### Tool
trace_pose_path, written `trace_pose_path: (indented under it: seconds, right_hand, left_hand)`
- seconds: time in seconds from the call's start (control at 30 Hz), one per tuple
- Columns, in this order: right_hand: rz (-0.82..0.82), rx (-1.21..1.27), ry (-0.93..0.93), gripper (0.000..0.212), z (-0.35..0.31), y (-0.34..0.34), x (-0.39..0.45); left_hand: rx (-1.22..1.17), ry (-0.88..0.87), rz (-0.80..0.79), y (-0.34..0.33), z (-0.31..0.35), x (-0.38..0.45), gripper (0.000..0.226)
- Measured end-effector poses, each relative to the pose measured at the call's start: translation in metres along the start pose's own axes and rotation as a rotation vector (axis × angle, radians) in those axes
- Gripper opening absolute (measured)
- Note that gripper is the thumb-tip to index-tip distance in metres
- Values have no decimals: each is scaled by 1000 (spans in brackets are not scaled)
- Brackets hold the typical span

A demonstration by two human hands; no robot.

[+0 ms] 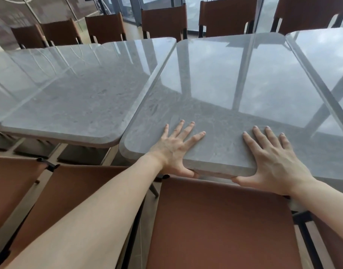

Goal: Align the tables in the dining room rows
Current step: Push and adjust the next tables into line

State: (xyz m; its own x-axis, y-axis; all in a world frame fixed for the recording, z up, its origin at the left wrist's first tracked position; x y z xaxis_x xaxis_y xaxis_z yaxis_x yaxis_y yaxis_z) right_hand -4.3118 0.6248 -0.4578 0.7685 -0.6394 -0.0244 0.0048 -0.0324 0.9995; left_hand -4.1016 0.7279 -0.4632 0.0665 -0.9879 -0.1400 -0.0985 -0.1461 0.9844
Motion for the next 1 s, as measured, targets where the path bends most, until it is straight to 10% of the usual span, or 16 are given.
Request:
trace_pose_path:
  seconds: [1.0]
  right_hand:
    - [115, -86, -9, 134, 13, -18, 12]
  left_hand:
    - [-101, -72, -23, -3, -2, 4, 120]
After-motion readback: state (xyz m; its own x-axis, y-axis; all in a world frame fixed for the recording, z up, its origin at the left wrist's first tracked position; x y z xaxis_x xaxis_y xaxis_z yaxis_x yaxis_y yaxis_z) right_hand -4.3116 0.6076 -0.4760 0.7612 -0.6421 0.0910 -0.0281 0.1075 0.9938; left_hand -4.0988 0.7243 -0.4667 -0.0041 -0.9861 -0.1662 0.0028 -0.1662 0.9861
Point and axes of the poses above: each hand's wrist, its own x-axis towards the middle knuckle, its own y-axis out of the back of the hand, z = x × y, the point moved 7 cm from there along x, towards the middle knuckle, and after that the axes turned 3 degrees about z, right-handed, at the moved point
